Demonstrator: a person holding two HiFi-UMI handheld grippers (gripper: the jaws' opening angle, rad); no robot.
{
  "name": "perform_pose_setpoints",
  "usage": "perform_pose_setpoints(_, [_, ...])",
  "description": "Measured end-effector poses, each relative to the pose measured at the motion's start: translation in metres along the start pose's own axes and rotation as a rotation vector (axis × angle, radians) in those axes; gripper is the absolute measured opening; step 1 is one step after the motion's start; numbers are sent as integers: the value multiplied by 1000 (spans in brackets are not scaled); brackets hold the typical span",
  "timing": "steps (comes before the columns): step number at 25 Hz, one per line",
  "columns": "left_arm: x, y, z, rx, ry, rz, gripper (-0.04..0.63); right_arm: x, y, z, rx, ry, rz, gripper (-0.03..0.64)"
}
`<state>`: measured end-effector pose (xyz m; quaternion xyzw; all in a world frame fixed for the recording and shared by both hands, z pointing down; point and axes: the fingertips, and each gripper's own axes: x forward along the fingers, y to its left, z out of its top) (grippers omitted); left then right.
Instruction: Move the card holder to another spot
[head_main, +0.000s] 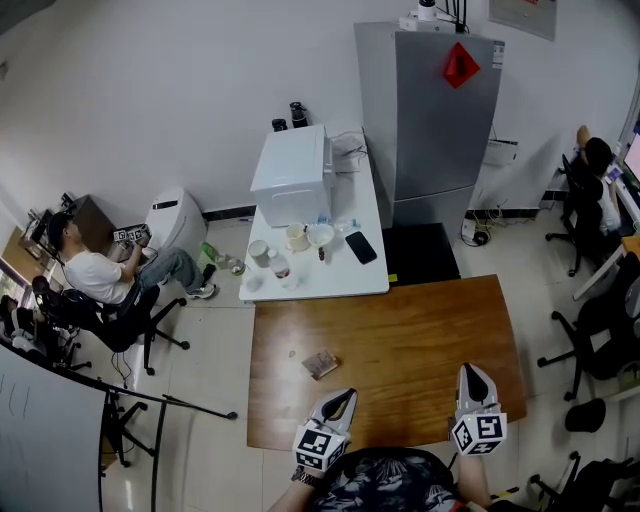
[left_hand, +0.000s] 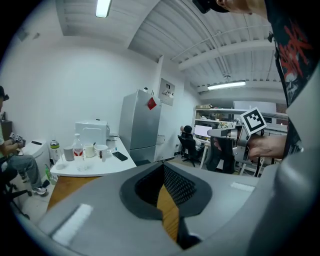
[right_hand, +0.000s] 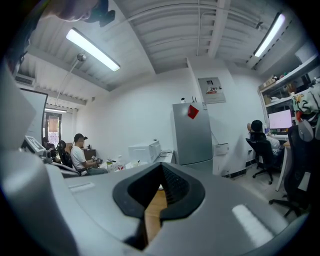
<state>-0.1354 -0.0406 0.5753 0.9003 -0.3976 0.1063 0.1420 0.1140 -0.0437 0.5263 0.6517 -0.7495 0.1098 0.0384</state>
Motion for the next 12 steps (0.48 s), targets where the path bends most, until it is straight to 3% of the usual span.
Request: perform_pose_setpoints(12, [-17,7,-15,-22,20,34,2,4,9,-13,14,48,5,15])
